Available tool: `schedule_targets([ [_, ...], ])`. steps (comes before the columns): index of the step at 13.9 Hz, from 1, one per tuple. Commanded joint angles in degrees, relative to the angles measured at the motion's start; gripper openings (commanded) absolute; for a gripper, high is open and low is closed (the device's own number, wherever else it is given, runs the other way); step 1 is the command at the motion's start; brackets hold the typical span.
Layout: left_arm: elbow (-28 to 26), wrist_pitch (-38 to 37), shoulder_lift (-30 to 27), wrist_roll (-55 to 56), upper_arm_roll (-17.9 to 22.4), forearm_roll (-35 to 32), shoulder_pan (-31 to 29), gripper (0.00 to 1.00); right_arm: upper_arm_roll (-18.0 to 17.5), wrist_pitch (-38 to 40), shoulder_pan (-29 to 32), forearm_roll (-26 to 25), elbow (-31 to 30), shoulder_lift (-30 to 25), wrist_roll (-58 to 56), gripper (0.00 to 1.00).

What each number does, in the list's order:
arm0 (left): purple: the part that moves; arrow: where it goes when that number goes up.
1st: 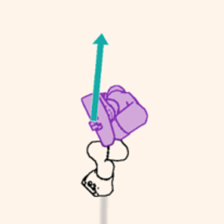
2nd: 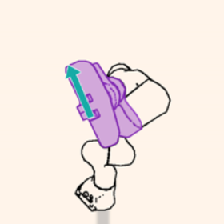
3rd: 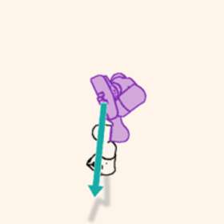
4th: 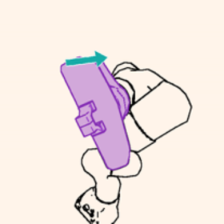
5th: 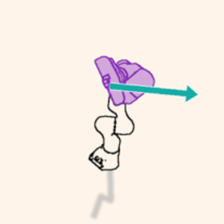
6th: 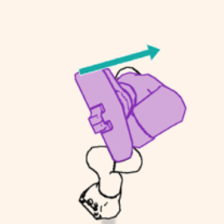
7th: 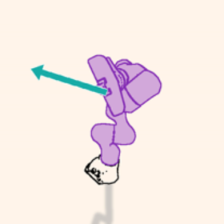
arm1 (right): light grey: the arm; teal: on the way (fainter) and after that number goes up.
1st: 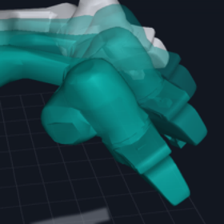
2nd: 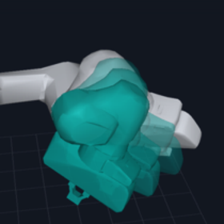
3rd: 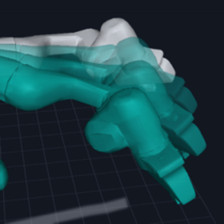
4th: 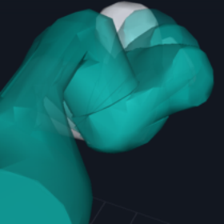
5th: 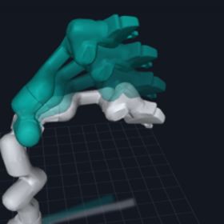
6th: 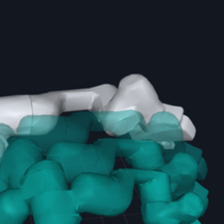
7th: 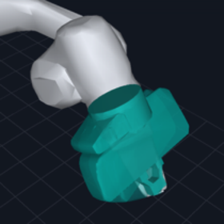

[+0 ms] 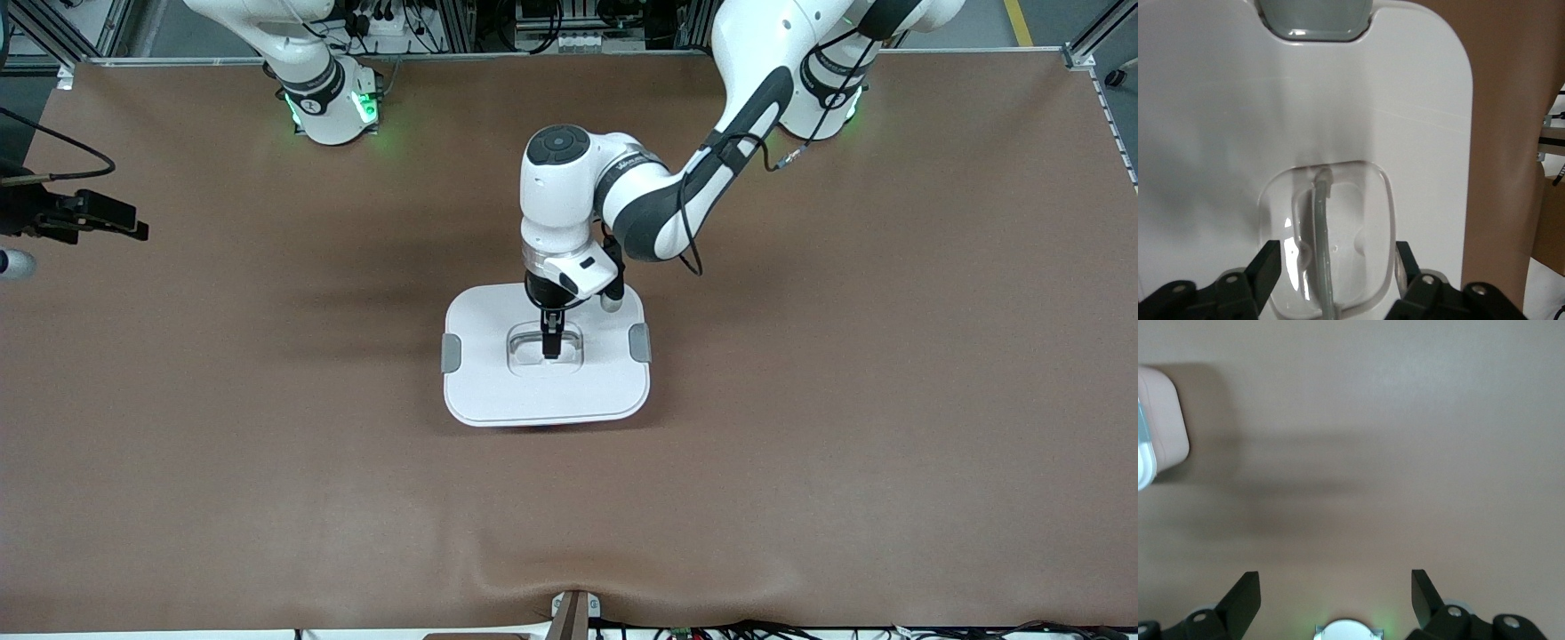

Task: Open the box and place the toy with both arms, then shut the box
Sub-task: 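Lower the lid onto the tub and press it down with the left gripper, then open the left gripper and raise it away from the lid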

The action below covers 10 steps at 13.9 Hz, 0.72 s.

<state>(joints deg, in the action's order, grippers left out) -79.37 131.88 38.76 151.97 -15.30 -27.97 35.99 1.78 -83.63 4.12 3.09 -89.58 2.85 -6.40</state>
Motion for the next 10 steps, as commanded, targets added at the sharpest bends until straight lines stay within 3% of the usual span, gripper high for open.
schedule_targets([
  [1,-0.5,-2.0,-3.0,-1.8,-0.2,0.4,-1.4,1.00,-0.6,-3.5,1.4,0.2,0.2,-0.1,-0.5,1.00],
  [4,-0.2,-4.7,-6.2,-10.0,-0.3,5.4,-3.5,1.00,-0.6,-4.4,1.2,0.9,0.3,-0.2,0.2,1.00],
  [10,-0.4,-16.3,-14.5,-40.1,-0.3,16.5,-11.5,1.00,-0.7,-3.7,0.8,0.6,2.7,0.8,-0.4,1.00],
])
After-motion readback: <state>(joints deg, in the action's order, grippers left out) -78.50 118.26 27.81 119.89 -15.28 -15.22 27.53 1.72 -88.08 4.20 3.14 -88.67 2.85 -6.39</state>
